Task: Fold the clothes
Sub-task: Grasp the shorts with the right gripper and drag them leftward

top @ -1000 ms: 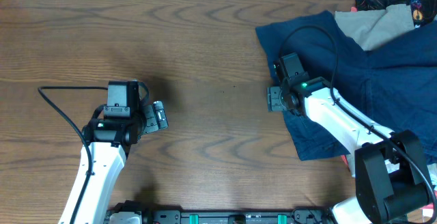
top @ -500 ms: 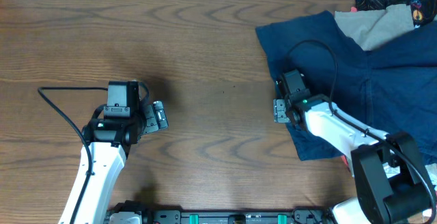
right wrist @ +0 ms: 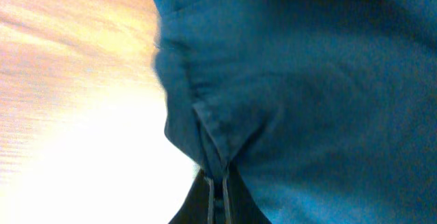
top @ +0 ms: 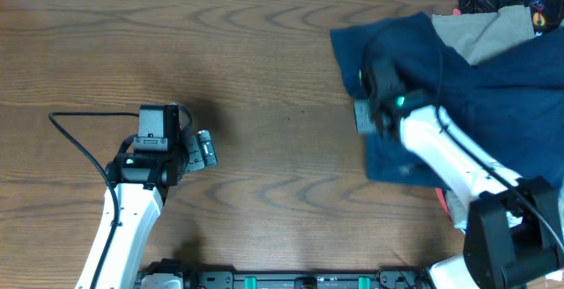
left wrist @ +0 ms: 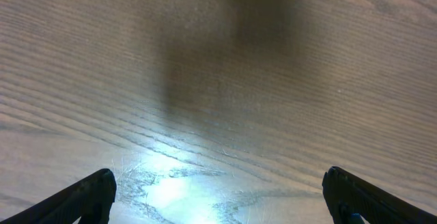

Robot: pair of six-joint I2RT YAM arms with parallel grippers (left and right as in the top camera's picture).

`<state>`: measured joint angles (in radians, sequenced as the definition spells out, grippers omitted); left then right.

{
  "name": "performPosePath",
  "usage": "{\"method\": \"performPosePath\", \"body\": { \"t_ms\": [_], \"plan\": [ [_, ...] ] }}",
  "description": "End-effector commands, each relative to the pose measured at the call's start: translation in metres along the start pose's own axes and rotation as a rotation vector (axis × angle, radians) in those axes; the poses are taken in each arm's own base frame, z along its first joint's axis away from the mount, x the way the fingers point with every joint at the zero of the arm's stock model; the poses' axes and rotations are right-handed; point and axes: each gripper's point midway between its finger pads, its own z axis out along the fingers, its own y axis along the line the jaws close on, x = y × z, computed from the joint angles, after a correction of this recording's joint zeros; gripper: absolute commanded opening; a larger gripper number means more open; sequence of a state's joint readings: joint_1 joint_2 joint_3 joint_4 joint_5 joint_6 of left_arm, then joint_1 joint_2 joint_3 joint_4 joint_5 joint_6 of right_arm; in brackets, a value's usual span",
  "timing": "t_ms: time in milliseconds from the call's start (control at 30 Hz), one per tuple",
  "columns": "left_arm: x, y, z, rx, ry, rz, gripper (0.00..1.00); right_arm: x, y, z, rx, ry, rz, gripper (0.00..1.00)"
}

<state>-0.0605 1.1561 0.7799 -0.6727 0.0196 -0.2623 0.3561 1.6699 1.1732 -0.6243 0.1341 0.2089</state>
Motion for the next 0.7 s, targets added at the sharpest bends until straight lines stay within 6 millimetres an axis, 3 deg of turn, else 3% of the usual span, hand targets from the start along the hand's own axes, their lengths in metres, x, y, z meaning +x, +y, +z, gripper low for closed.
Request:
{"method": "performPosePath", "body": {
  "t_ms": [0,167,367,433,500,567,667],
  "plan": [
    [-0.004,0.0,-0.002,-0.001,-0.008,-0.011,0.98,-0.035,0.051,-0.045,-0.273,-0.073,-0.059,0.01],
    [-0.004,0.001,-0.002,-0.002,-0.006,-0.011,0.98,-0.013,0.113,-0.063,-0.533,0.013,-0.073,0.01],
    [-0.004,0.0,-0.002,-0.001,-0.009,-0.011,0.98,0.016,0.166,-0.061,-0.598,0.077,-0.159,0.05],
    [-0.004,0.0,-0.002,-0.001,-0.009,-0.011,0.98,0.024,0.182,-0.058,-0.61,0.085,-0.197,0.16],
    [-0.004,0.0,-0.002,0.0,-0.008,-0.015,0.98,0.028,0.187,-0.05,-0.569,0.081,-0.222,0.34],
    [-0.001,-0.005,-0.002,0.029,0.007,-0.051,0.98,0.026,0.178,-0.04,-0.472,0.057,-0.23,0.69],
    [0.005,-0.023,-0.004,0.135,0.05,-0.1,0.98,0.016,0.15,-0.028,-0.314,0.019,-0.217,1.0]
  ]
}}
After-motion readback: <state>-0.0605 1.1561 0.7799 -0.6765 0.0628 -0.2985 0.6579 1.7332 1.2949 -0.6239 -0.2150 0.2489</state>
